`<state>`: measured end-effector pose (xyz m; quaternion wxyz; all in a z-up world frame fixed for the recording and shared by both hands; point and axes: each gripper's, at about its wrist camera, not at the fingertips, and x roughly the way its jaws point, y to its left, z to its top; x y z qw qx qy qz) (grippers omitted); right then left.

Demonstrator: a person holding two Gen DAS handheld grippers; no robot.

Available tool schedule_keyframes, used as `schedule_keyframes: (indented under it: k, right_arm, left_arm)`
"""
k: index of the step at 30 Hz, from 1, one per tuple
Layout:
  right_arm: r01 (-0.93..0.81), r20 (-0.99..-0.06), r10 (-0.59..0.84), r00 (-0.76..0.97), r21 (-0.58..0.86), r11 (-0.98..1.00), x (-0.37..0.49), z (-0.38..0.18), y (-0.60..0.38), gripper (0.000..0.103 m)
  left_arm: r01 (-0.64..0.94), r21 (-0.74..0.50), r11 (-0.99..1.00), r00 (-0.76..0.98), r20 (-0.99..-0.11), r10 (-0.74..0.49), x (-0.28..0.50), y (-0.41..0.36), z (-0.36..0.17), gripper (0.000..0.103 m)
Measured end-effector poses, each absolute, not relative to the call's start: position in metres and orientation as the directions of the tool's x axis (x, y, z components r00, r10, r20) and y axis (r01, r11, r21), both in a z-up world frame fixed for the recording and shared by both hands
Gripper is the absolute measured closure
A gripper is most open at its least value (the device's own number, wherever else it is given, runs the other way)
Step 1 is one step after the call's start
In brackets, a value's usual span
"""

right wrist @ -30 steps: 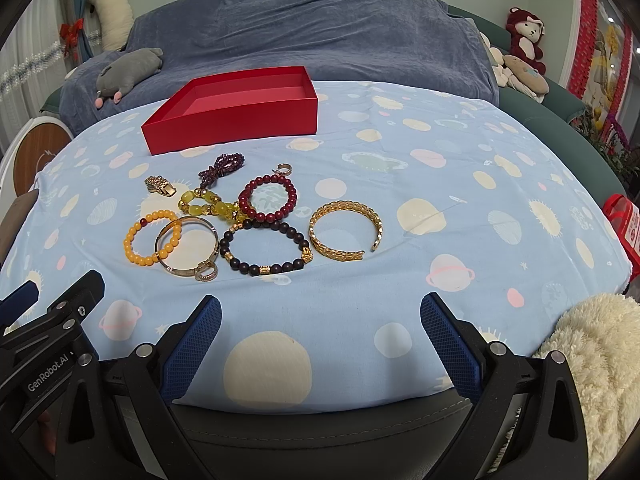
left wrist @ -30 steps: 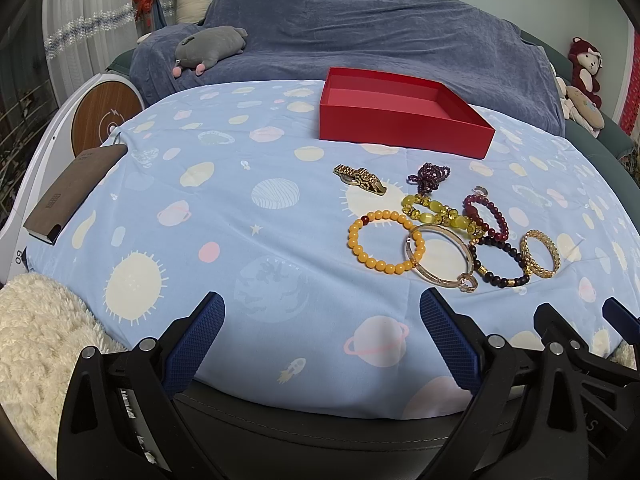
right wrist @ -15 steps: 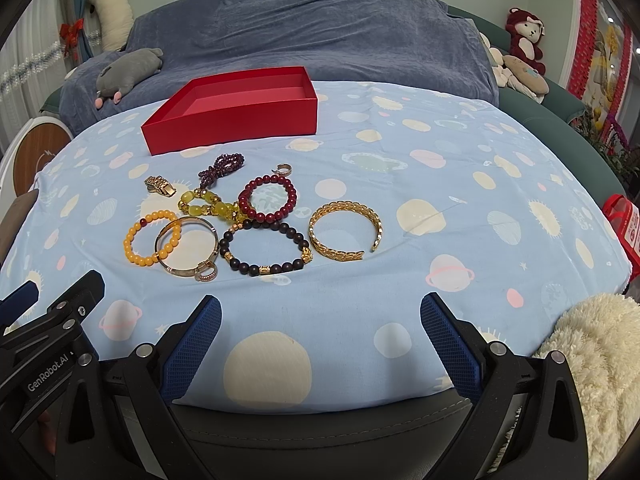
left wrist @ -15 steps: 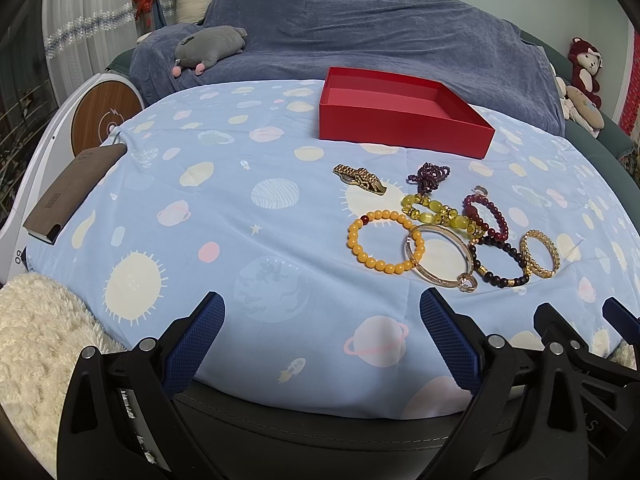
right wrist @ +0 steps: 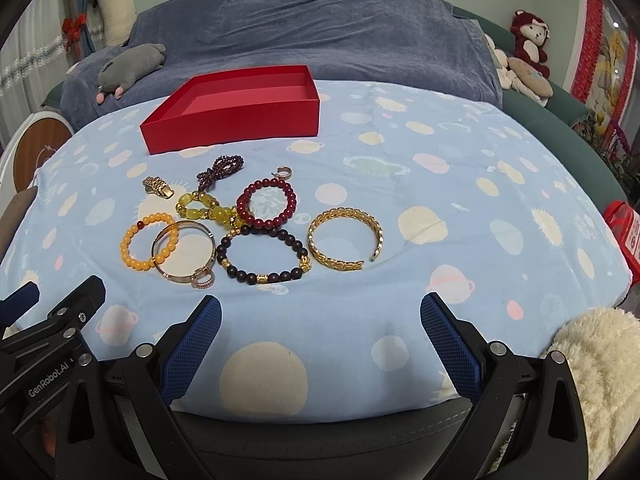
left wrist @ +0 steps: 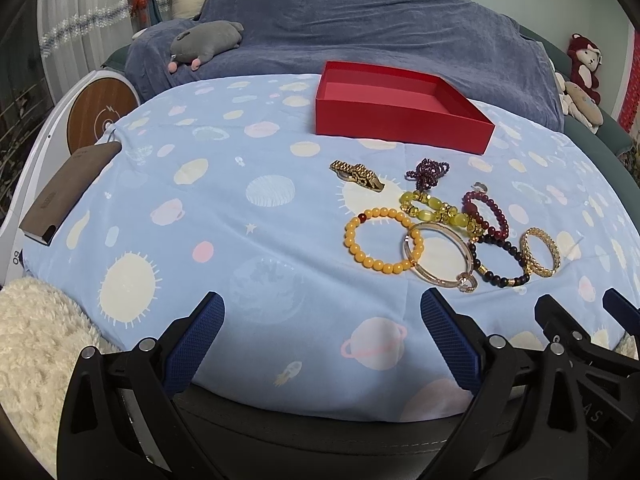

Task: Organize jewelry
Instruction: 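Grasp the orange bead bracelet with the left tool while the right tool grasps the gold cuff bangle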

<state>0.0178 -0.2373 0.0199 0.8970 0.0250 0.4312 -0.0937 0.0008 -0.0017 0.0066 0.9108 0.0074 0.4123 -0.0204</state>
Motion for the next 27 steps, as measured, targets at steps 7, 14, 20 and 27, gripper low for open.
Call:
schedule_keyframes:
  k: [7, 14, 20, 27]
  right_arm:
    - [0.17, -0.814, -0.117, 0.569, -0.022, 0.985, 0.034, 0.015, -0.239, 0.007]
    - [0.158, -0.834, -0.11, 0.541, -0.028, 0.987, 0.06, 0.012, -0.244, 0.007]
    - [0.172, -0.848, -0.105, 0.519, -0.016, 0.985, 0.083, 0.006, -0.251, 0.007]
    - [0.187, -0.858, -0.096, 0.504, 0.0, 0.982, 0.103, 0.0, -0.257, 0.016]
  left_arm:
    - [0.045, -0.027, 0.999, 0.646, -0.762, -0.05, 0.012, -0.001, 0.006, 0.008]
    - [0.035, -0.038, 0.999, 0.634, -0.771, -0.052, 0.031, 0.004, 0.007, 0.007]
    - [0.007, -0.048, 0.999, 0.625, -0.779, -0.042, 0.048, 0.013, 0.003, 0.007]
    - [-0.001, -0.051, 0.999, 0.608, -0.793, -0.04, 0.058, 0.018, -0.005, 0.007]
